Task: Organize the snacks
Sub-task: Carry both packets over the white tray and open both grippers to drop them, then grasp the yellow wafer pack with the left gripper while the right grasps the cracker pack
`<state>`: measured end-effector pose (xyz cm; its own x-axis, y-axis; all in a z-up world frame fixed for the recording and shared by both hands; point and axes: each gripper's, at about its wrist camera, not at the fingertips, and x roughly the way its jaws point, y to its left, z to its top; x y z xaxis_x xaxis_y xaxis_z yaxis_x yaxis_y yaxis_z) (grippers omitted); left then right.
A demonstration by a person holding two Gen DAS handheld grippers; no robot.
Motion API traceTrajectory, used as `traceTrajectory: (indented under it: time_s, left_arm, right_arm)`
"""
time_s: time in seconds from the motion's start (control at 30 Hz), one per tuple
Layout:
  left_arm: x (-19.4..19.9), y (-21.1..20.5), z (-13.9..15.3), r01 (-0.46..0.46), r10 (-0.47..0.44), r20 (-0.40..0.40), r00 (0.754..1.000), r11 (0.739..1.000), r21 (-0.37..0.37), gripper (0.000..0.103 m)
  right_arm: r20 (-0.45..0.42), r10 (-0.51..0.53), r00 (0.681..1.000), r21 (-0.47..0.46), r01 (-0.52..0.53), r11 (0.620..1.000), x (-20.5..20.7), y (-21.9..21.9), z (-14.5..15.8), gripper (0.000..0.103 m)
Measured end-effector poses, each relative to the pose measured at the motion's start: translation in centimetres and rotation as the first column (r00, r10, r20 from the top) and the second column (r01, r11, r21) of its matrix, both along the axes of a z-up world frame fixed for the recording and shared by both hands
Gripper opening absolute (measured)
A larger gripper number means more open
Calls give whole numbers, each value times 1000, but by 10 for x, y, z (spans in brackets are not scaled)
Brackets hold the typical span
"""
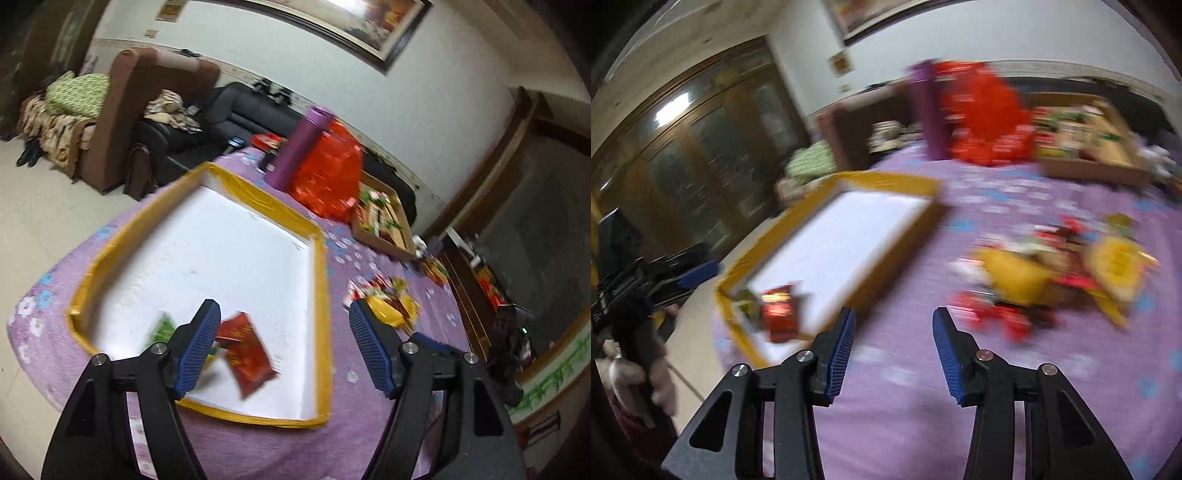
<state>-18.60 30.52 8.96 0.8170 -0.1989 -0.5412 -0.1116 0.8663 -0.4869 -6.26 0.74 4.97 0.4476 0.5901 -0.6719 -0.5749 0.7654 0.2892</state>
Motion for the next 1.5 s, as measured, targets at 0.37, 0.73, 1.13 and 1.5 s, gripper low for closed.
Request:
traceTrajectory:
  time_s: [0.37, 0.73, 1.13, 1.5]
  left_arm:
    - [38, -99, -6, 255, -248, -98, 964, 964, 75, 72]
    - [54, -149, -8, 358, -338, -152, 929, 924, 132, 72]
    - [95, -180, -11, 426, -395, -188, 899, 887, 177, 72]
    - [161, -206, -19, 486, -438, -217, 873, 819, 304, 72]
  right_arm:
    - [-80, -307, 948, -7, 307, 952, 52, -150, -21, 48]
    - [-212, -434, 876, -2, 443, 896, 142, -135, -38, 71]
    - [-148, -497, 855, -120, 483, 867, 164, -92, -58, 75]
    - [-285, -447, 848, 73, 484, 872, 162, -138, -60, 17]
